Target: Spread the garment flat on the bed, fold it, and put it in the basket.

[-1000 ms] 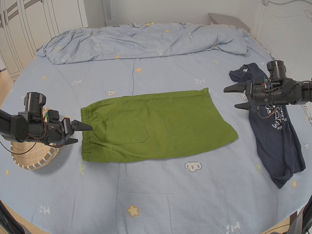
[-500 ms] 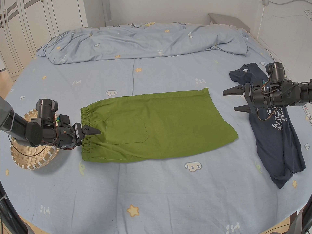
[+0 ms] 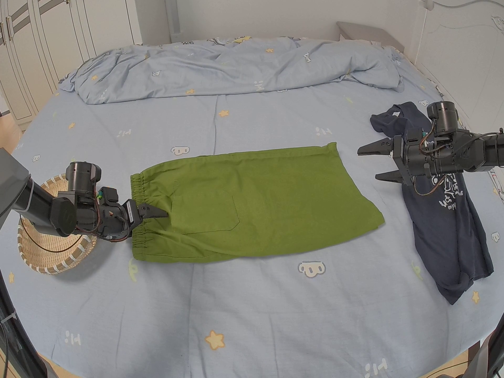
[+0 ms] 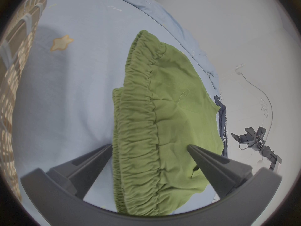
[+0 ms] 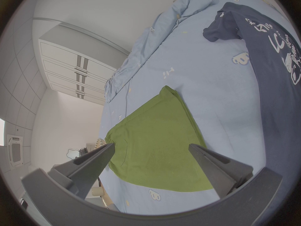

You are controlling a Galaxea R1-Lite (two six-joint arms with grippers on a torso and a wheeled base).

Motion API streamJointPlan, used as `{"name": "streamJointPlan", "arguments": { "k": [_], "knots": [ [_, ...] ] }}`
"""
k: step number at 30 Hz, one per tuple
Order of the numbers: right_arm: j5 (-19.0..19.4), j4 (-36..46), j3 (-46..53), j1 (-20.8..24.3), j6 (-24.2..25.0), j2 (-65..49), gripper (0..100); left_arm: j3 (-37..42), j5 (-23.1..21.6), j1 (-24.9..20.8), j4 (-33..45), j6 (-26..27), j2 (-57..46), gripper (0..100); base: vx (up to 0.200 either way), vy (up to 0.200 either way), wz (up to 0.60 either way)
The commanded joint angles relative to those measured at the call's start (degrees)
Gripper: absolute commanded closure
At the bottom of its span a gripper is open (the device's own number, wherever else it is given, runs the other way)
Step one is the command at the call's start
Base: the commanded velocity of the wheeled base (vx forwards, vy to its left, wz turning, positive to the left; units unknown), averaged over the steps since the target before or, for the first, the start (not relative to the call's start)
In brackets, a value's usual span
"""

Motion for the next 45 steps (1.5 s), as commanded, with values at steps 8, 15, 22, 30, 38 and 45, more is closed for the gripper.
{"name": "streamJointPlan", "arguments": {
  "k": [8, 15, 22, 30, 38, 45],
  "knots": [
    [-0.1, -0.1, 0.0, -0.4, 0.0, 0.0, 0, -2.3, -0.5, -1.0, 0.1, -2.7, 1.8, 100, 0.000, 0.000, 0.00],
    [-0.1, 0.2, 1.8, -0.1, -3.0, 0.7, 0, -1.9, -0.5, -1.2, 0.1, -2.6, 1.0, 100, 0.000, 0.000, 0.00],
    [-2.3, 9.1, 2.2, -0.6, -13.2, 2.7, 0, -1.3, -0.6, -1.2, 0.1, -3.0, -2.5, 100, 0.000, 0.000, 0.00],
    [-8.1, 9.6, 2.0, -1.6, -15.3, 5.6, 0, -1.0, -0.6, -1.1, 0.1, -3.6, -3.5, 100, 0.000, 0.000, 0.00],
    [-5.4, 9.7, 2.2, -0.9, -15.5, 6.3, 0, -1.1, -0.6, -1.1, 0.1, -3.6, -3.6, 100, 0.000, 0.000, 0.00],
    [-2.0, 9.8, 2.3, -0.5, -15.2, 6.6, 0, -0.8, -0.6, -1.0, 0.1, -3.6, -4.9, 100, 0.000, 0.000, 0.00]
  ]
}}
